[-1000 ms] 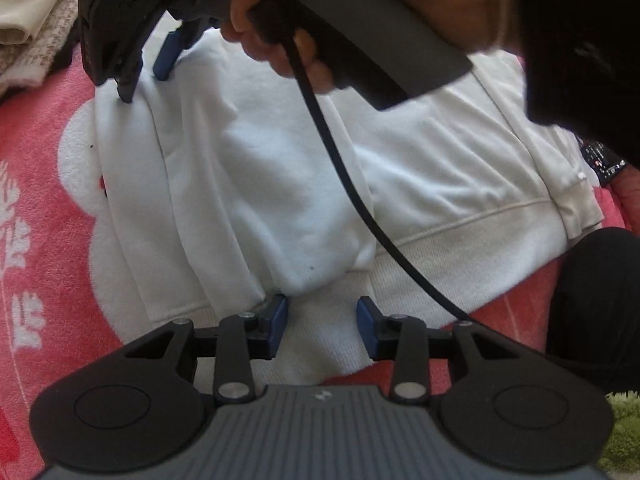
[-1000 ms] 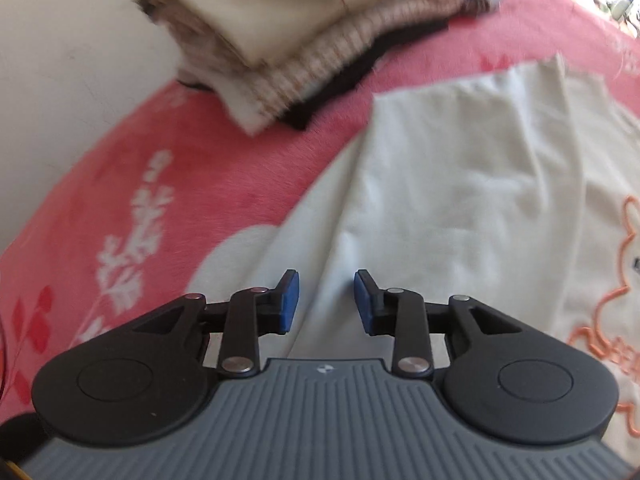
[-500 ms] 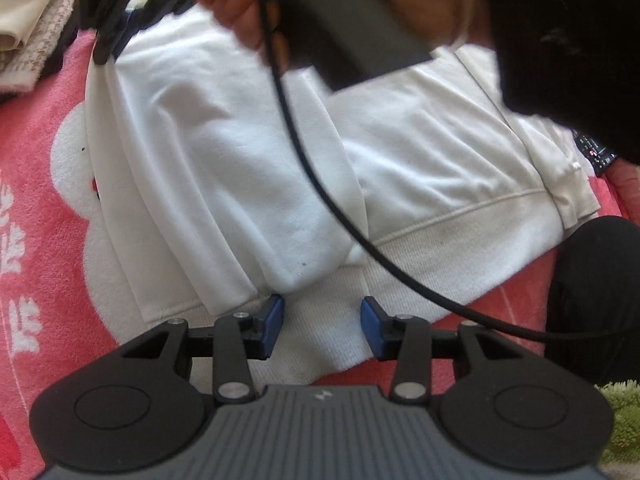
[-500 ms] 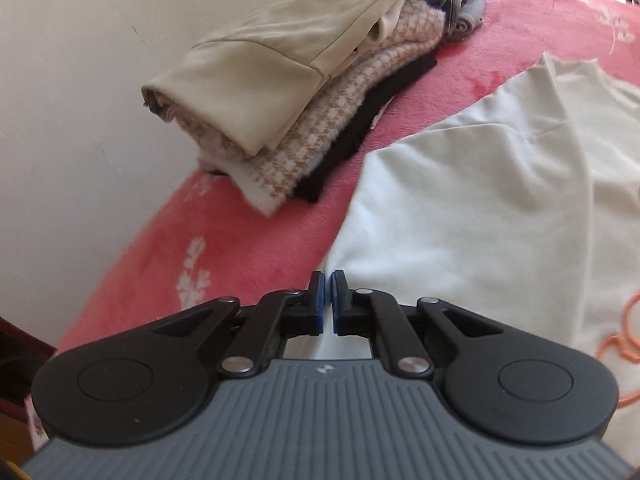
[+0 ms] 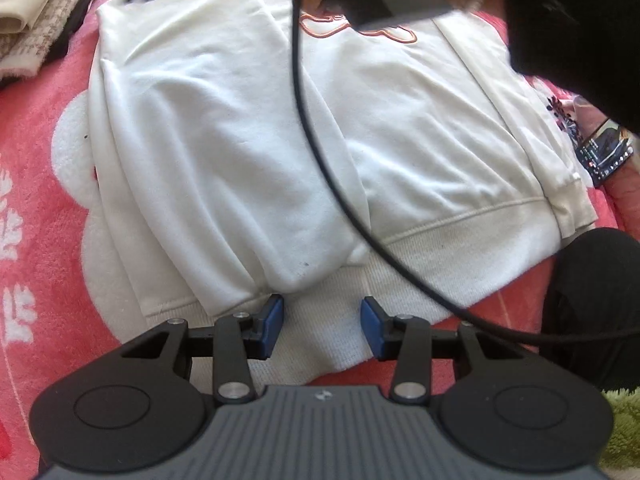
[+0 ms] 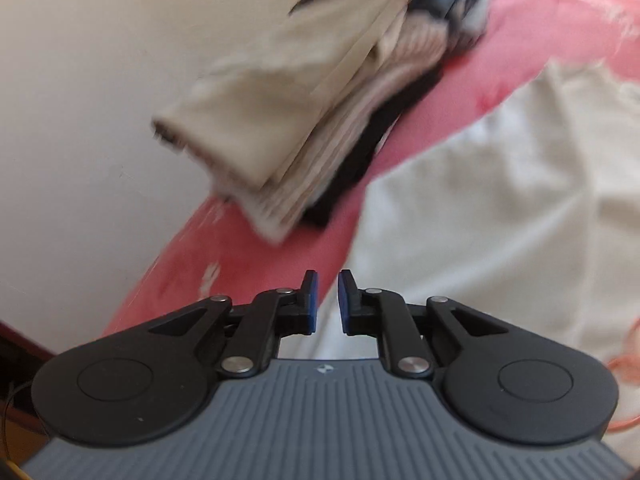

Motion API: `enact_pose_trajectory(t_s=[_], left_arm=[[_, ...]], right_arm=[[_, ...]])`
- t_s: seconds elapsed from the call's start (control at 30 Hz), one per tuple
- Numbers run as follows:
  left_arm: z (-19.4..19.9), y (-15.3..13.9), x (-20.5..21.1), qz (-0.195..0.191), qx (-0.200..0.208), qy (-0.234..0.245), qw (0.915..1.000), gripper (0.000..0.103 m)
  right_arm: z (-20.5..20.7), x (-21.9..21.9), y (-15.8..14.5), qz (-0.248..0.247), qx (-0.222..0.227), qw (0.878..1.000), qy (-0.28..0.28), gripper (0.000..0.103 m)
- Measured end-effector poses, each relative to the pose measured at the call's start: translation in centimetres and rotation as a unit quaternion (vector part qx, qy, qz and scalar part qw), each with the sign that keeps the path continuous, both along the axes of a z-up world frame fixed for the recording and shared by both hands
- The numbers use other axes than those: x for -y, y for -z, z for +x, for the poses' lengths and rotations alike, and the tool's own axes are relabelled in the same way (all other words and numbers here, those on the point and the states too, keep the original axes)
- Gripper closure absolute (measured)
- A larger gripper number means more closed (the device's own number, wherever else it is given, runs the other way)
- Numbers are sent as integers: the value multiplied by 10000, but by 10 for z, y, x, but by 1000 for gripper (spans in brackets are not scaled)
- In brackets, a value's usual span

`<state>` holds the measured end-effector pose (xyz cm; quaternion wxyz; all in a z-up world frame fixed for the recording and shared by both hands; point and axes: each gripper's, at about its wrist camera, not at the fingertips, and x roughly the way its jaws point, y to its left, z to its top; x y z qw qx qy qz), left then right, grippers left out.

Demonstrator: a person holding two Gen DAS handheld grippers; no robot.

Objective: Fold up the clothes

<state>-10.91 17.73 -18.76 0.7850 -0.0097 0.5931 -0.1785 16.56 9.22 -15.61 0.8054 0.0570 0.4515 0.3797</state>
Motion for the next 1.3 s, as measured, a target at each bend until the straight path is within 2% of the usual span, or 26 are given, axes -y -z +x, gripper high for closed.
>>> enact_pose_trajectory(t_s=[0.13, 0.17, 0.2, 0.3, 0.5, 0.57, 0.67, 0.73, 0.8, 0.9, 0.97, 1.13, 1.23, 1.3], left_arm=[[13, -3, -2, -37, -52, 64, 10000, 60], [17, -4, -1, -47, -69, 79, 9999, 60], [17, -4, -3, -63, -83, 80, 9999, 60], [16, -4, -5, -80, -111, 97, 9999, 60], [24, -2, 1, -77, -155, 252, 9995, 58], [26, -3, -4, -174, -227, 221, 9993, 57], [33, 9, 3, -337, -371, 114, 9987, 56], [34, 10, 3, -405, -436, 51, 9982, 57], [33, 11, 4, -454, -479, 0, 9978, 56], [30, 9, 6, -439, -485, -39, 9978, 56], [28, 8, 4, -447, -492, -128, 9977, 56], [27, 6, -3, -615, -578, -457, 9954, 56], [26, 6, -9, -731, -673, -689, 9927, 56], [24, 3, -12, -740, -684, -842, 9913, 57]], right_arm=[[40, -3, 26, -771, 112, 9953, 577, 92], [51, -4, 34, -849, 119, 9938, 712, 98], [62, -5, 43, -908, 130, 9922, 844, 99], [93, -2, 50, -693, 171, 9911, 1125, 100], [160, -4, 51, -804, 206, 9867, 1397, 100], [175, 0, 45, -841, 171, 9832, 1610, 98], [177, 20, 21, -704, 322, 9809, 1782, 94], [162, 42, 0, -530, 384, 9855, 1568, 93], [131, 61, -20, -547, 419, 9909, 1156, 93], [64, 85, -38, -680, 407, 9959, 439, 93], [14, 96, -40, -780, 281, 9966, 18, 92], [-106, 108, -19, -784, 35, 9957, -494, 91], [-149, 108, 16, -766, -249, 9951, -567, 88], [-164, 108, 42, -1111, -430, 9915, -526, 87]])
